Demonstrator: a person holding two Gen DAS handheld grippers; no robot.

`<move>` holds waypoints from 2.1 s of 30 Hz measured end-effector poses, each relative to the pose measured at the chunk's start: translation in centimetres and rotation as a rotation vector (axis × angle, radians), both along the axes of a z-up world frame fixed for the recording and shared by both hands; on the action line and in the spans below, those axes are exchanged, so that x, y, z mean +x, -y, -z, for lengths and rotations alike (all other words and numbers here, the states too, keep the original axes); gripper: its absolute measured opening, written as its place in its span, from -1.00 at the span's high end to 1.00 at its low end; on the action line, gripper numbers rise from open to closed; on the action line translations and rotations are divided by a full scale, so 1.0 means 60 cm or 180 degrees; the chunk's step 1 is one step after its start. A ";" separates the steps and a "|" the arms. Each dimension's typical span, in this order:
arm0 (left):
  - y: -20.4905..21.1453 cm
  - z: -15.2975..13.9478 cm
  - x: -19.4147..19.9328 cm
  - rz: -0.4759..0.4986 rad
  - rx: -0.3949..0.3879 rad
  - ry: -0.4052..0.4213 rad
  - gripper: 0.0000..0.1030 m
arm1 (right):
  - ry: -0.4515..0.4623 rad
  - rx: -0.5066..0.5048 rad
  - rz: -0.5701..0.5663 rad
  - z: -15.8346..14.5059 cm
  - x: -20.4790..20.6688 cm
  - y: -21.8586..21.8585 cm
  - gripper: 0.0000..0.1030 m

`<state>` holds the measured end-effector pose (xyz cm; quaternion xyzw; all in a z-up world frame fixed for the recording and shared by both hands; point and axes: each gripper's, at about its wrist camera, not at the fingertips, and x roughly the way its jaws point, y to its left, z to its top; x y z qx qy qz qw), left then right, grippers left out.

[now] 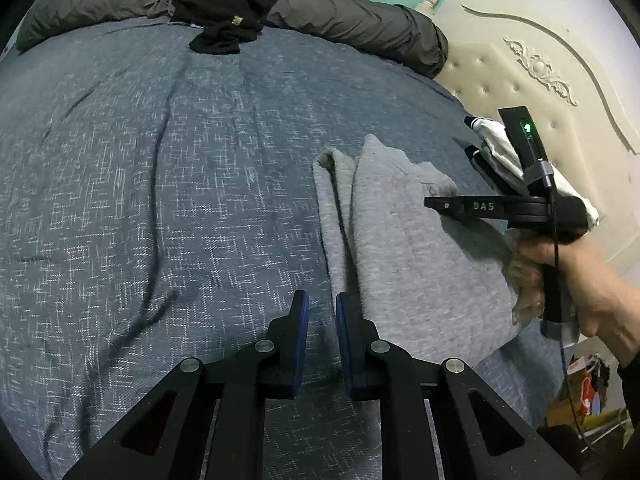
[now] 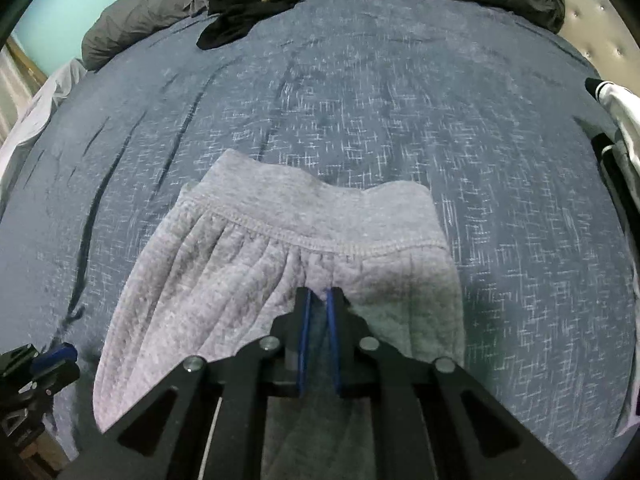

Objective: Fold clothes
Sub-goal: 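Open the right gripper and withdraw it from the grey stack, then grasp the grey folded stack with the left gripper while the right gripper grasps its other end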

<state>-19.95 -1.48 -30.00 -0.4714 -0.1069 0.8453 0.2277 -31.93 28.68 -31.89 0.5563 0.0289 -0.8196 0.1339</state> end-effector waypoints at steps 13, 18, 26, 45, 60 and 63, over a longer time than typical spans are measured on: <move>-0.026 -0.005 0.017 0.0164 -0.0036 -0.0049 0.67 | -0.0444 -0.0045 -0.0254 -0.108 0.161 -0.064 0.87; -0.046 -0.002 0.026 0.0245 -0.0112 -0.0066 0.66 | -0.0172 0.0073 -0.0157 -0.049 0.174 -0.063 0.87; -0.069 -0.003 0.013 0.0323 -0.0116 -0.0051 0.65 | -0.0202 0.0078 0.0017 -0.001 0.166 -0.075 0.87; -0.095 0.047 -0.019 0.0292 0.0136 0.0453 -0.39 | 0.0206 -0.0872 0.0546 -0.038 0.231 -0.199 -0.39; -0.119 0.087 -0.052 0.0353 0.0261 0.0613 -0.39 | 0.0366 -0.0927 0.0202 0.009 0.209 -0.166 -0.71; -0.126 0.092 -0.054 0.0409 0.0286 0.0612 -0.31 | 0.0326 -0.0963 0.0101 0.006 0.222 -0.169 -0.52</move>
